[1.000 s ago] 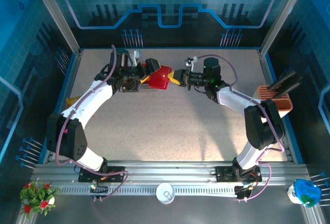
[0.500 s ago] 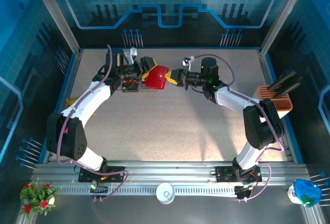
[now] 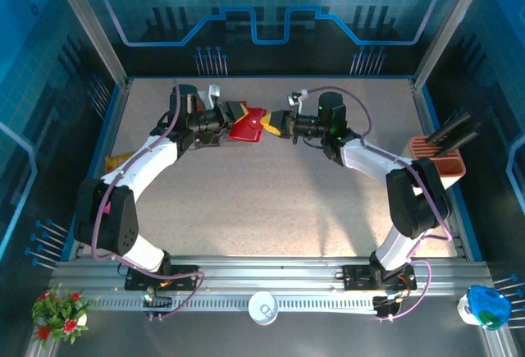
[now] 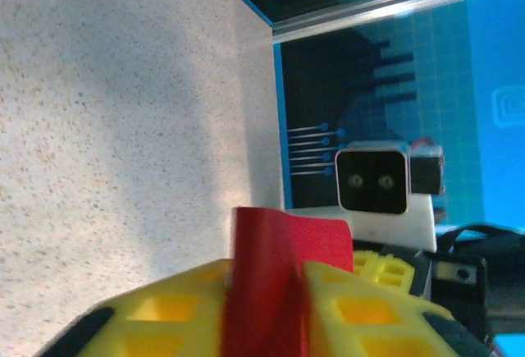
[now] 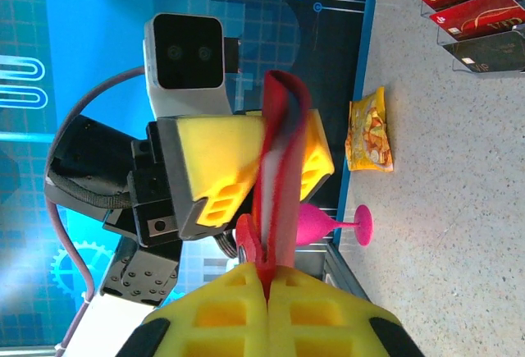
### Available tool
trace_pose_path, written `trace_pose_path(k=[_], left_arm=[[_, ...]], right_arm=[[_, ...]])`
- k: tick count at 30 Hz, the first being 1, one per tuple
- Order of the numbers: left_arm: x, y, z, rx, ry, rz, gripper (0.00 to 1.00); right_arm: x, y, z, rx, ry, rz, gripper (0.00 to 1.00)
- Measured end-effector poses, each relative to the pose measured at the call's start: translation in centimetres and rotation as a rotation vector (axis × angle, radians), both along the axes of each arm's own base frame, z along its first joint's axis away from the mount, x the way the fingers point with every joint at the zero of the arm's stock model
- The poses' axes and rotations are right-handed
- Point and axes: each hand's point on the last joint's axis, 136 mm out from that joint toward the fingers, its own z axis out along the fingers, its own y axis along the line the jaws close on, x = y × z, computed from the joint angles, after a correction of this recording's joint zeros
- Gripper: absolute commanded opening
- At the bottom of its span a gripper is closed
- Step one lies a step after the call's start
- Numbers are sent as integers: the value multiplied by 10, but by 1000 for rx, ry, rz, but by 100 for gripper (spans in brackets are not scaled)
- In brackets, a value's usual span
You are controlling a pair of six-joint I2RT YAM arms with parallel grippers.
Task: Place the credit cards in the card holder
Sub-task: Pass the card holder, then open the button on the card holder.
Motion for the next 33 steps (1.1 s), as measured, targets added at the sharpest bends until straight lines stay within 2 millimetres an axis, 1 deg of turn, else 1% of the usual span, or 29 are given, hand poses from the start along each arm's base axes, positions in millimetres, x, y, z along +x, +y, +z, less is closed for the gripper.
trace_pose_path(k=[1, 2, 5, 6, 8, 9, 11, 15, 16, 18, 20, 23, 25, 27, 33], left_arm=[[0, 0, 0, -4, 0, -1, 2], [0, 0, 0, -6, -5, -3, 0], [0, 0, 3, -13, -11, 0, 0], [0, 0, 3, -13, -11, 1, 0], [0, 1, 4, -10, -12, 8, 0], [0, 2, 4, -6, -13, 14, 0], [-1, 4, 6, 11, -21, 33, 0], [-7, 5, 13, 62, -47, 83, 0], [-11, 2, 17, 77, -59, 93, 0], [-18, -4, 22, 95, -78, 106, 0], [-25, -9, 23, 111, -88, 119, 0], [-31, -15, 19, 133, -84, 139, 0], [-33, -16, 11, 155, -71, 155, 0], [-34, -17, 7, 170, -63, 165, 0], [-37, -24, 5, 182, -58, 176, 0]], right_arm=[[0, 0, -1, -2, 4, 1, 0], [-1, 0, -2, -5, 9, 1, 7], [-1, -1, -10, -35, 15, -5, 32], [-2, -3, -14, -62, 11, -11, 37], [-6, -12, -22, -139, 20, -28, 42], [-7, -17, -24, -179, 18, -41, 43], [-7, -26, -20, -271, -6, -65, 46], [-7, -43, 4, -445, -107, -115, 49], [-9, -44, 11, -488, -137, -123, 50], [-13, -45, 18, -567, -175, -128, 52], [-20, -42, 22, -634, -212, -120, 53], [-33, -37, 23, -727, -253, -98, 56], [-40, -34, 22, -780, -273, -81, 56], [-43, -32, 19, -816, -285, -71, 56], [-51, -26, 6, -886, -302, -42, 56]])
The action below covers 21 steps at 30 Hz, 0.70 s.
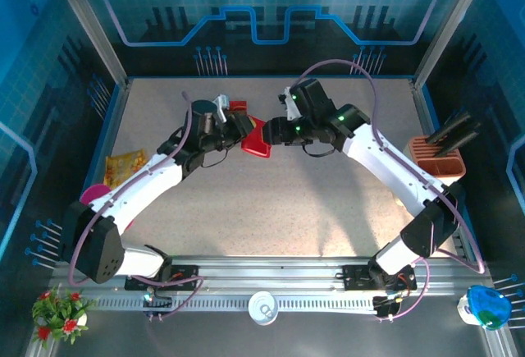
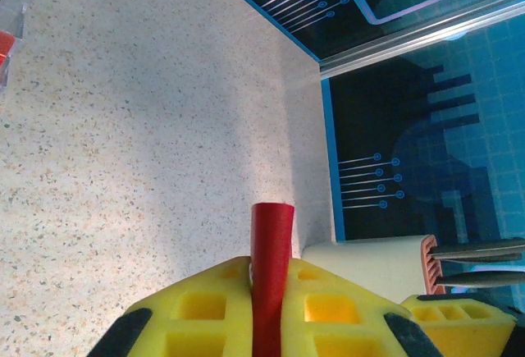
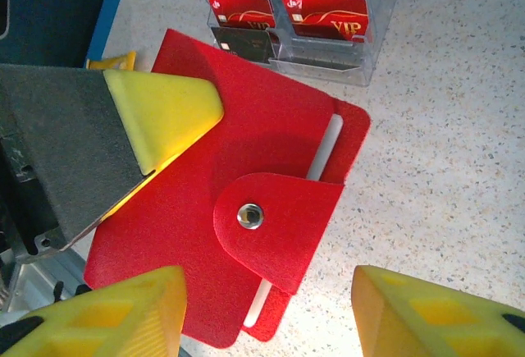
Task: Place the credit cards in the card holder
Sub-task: Open the button on the card holder.
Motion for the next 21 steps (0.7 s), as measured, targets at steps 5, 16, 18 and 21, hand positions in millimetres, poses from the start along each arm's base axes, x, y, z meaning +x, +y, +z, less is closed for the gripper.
trace_pose_path(k=[5, 16, 18, 21], left_arm=[[-1, -1, -2, 6, 9, 10, 0], [-2, 1, -10, 29, 33, 33, 0], [-2, 2, -12, 35, 41, 37, 0], [-3, 1, -16, 44, 50, 38, 0]], right_arm=[[-1, 8, -3, -2, -8, 13, 56], [20, 21, -25, 15, -23, -28, 54], [19, 20, -33, -1, -18, -33, 52], [16, 19, -45, -27, -11, -39, 50]])
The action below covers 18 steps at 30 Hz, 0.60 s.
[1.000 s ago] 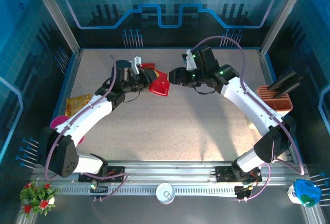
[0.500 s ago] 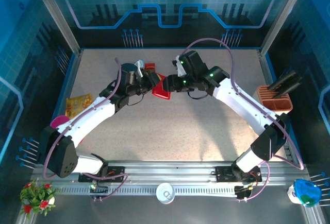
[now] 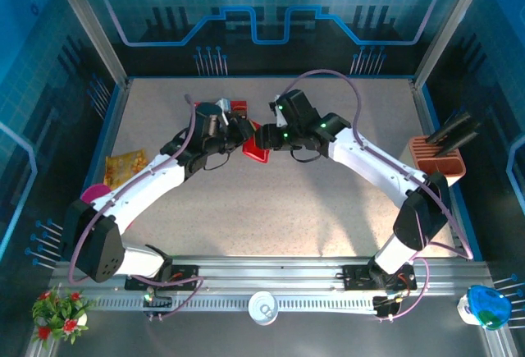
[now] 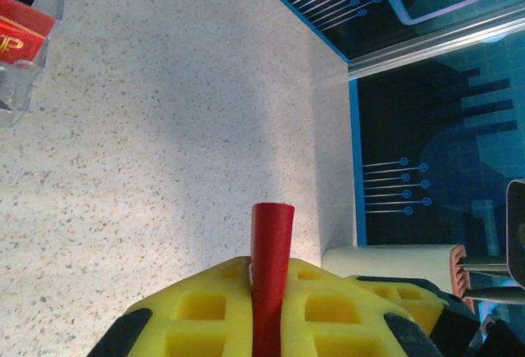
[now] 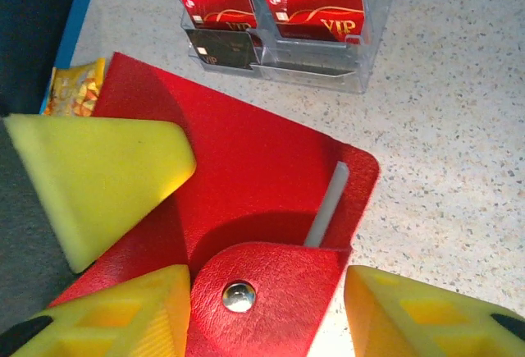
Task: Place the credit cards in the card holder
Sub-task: Open the button on the card holder.
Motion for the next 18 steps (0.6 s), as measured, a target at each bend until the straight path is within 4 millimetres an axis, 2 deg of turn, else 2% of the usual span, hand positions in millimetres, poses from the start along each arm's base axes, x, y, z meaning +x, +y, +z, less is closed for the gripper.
trace_pose_path(k=[6, 13, 14, 18], left_arm=[[-6, -3, -12, 29, 39, -3, 0], [-10, -9, -17, 60, 40, 3, 0], [-10, -11, -18, 59, 41, 2, 0], [-7, -17, -2, 25, 13, 1, 0]], right_arm=[[-5, -4, -18, -41, 3, -14, 46], [-6, -10, -28, -90, -8, -34, 40], [-5, -15, -33, -119, -13, -49, 40], [-5, -56, -76, -258, 48, -120, 39]])
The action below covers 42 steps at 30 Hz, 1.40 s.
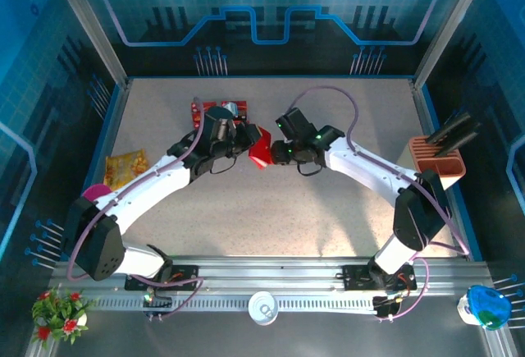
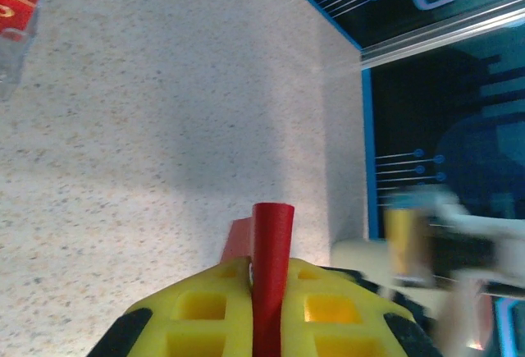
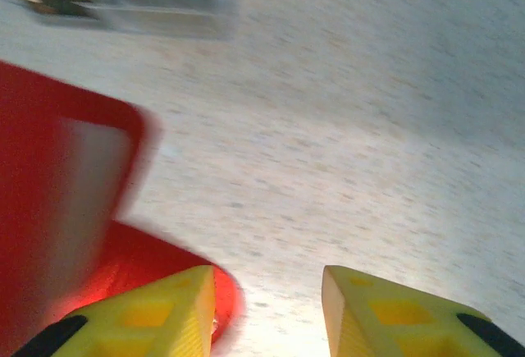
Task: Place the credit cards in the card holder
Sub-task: Open the button on the card holder, then open the card holder at the center of the table.
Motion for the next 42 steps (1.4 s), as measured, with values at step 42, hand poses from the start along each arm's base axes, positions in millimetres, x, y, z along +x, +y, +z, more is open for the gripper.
trace_pose_path(k=[42], left_arm=[[42, -16, 59, -502, -25, 104, 0]], right_arm=[[30, -5, 120, 1010, -33, -136, 45]])
